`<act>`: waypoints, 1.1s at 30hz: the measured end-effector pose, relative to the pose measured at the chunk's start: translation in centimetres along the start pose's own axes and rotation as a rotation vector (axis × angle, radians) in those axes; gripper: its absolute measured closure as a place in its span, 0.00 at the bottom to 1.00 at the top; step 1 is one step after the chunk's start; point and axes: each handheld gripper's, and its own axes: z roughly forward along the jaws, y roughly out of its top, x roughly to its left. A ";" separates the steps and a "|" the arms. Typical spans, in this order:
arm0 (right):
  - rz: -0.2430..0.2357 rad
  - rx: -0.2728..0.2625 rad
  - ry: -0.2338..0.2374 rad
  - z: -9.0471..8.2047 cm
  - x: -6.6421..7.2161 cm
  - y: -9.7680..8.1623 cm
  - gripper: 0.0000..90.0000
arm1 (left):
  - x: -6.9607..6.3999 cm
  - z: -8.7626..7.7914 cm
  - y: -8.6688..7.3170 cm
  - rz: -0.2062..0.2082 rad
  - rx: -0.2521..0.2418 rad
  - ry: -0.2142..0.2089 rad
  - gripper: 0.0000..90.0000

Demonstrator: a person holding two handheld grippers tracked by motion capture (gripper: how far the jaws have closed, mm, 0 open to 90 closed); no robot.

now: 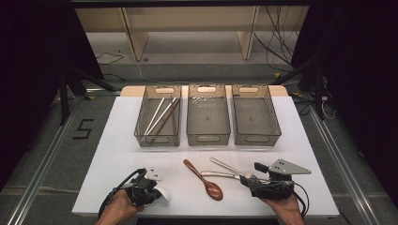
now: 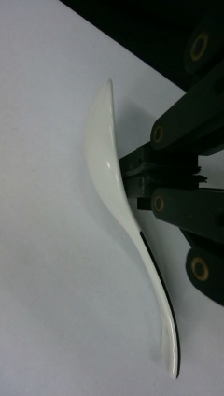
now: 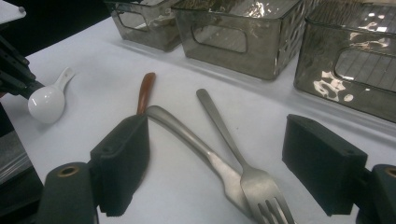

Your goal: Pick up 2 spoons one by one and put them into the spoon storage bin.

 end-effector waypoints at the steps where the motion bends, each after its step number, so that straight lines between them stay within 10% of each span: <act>1: 0.000 0.000 0.000 0.0 0.0 0.0 0.27 | 0.0 -0.1 0.1 0.001 -0.003 0.004 0.99; 13: 0.001 -0.001 0.000 -0.1 0.0 0.0 0.27 | 0.4 -0.7 0.3 0.009 -0.029 0.029 0.97; 21: 0.000 0.000 0.001 0.0 0.0 0.0 0.27 | 2.0 -2.7 1.4 0.086 -0.033 0.125 0.63; 33: 0.003 -0.001 0.001 0.0 -0.1 0.0 0.27 | 4.0 -1.9 2.7 0.227 0.080 0.042 0.34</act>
